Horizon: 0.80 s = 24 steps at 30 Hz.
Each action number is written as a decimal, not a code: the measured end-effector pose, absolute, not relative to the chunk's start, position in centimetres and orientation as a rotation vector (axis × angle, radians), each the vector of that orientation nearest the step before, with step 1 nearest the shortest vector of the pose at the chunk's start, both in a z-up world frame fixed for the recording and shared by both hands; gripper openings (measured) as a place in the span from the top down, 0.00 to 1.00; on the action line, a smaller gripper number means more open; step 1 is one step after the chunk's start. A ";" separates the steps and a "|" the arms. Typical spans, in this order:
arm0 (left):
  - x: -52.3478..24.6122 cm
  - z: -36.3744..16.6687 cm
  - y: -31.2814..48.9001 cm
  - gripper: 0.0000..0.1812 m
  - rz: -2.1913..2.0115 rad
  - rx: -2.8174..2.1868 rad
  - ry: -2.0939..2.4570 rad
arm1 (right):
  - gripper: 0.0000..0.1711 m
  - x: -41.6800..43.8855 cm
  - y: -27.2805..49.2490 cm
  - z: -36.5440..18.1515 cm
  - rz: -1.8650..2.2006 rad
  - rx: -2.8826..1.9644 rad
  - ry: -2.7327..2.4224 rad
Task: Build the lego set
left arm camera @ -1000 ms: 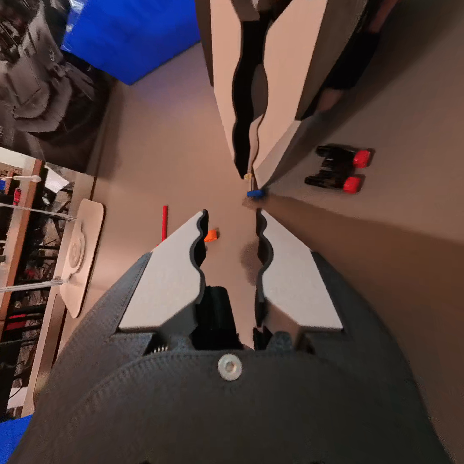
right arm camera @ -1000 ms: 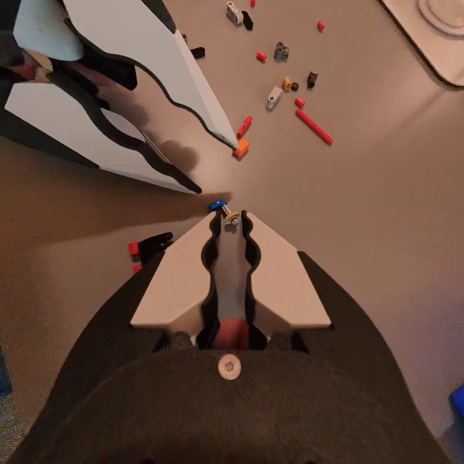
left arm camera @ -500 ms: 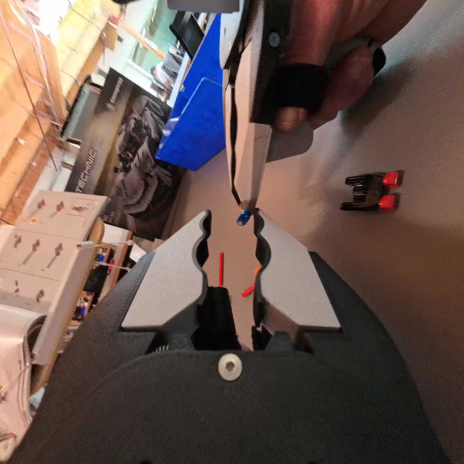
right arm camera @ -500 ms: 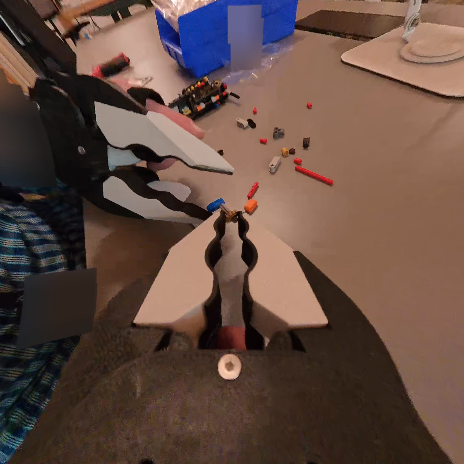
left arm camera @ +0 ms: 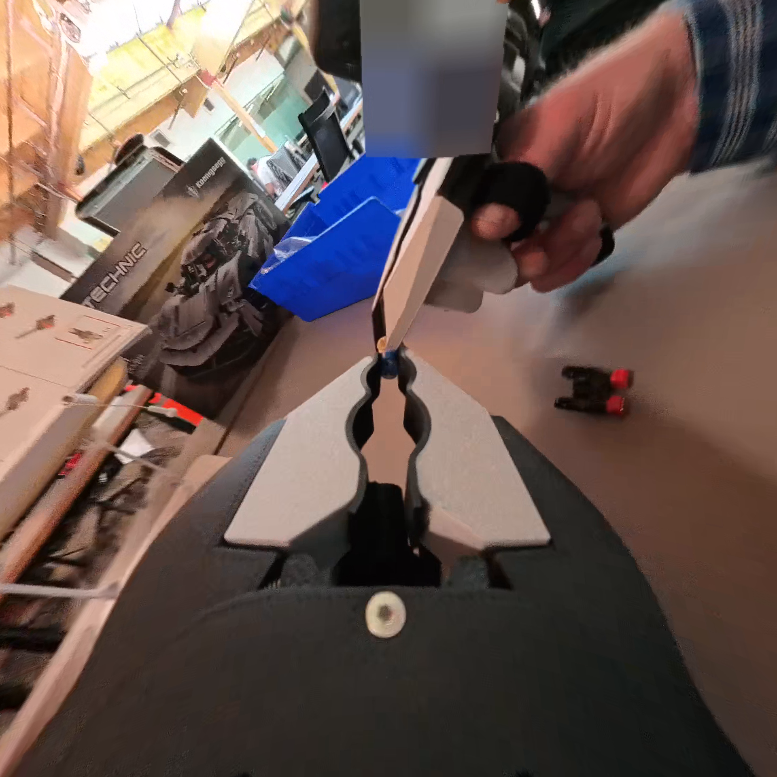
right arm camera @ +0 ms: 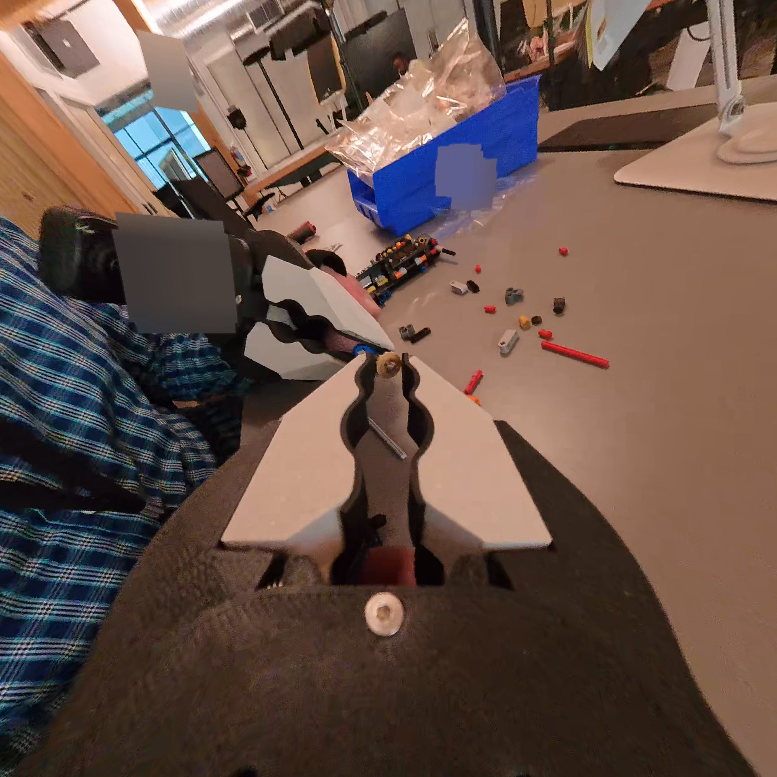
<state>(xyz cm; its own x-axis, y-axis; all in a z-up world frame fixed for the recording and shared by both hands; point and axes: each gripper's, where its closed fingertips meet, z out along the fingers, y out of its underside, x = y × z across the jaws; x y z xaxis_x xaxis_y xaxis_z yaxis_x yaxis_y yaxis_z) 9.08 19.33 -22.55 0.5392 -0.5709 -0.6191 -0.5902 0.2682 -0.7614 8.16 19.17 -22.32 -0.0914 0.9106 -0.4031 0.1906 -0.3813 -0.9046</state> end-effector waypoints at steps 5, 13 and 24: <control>9.2 -21.4 18.2 0.97 -0.196 -1.350 1.067 | 0.91 8.1 18.2 -21.2 1.693 -1.530 -1.181; 9.0 -21.0 16.9 0.97 -0.169 -1.296 1.172 | 0.95 7.9 16.7 -20.7 1.719 -1.489 -1.232; 7.4 -23.0 17.2 0.97 -0.198 -1.412 1.259 | 0.95 10.4 18.6 -22.0 1.573 -1.503 -1.245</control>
<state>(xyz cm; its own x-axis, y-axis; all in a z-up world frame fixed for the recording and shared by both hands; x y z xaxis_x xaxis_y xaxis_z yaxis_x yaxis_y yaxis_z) 7.40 17.16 -22.98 0.4052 -0.7493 -0.5238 -0.5527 0.2556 -0.7932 10.45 18.65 -21.95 -0.1563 0.9097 -0.3847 0.1656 -0.3598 -0.9182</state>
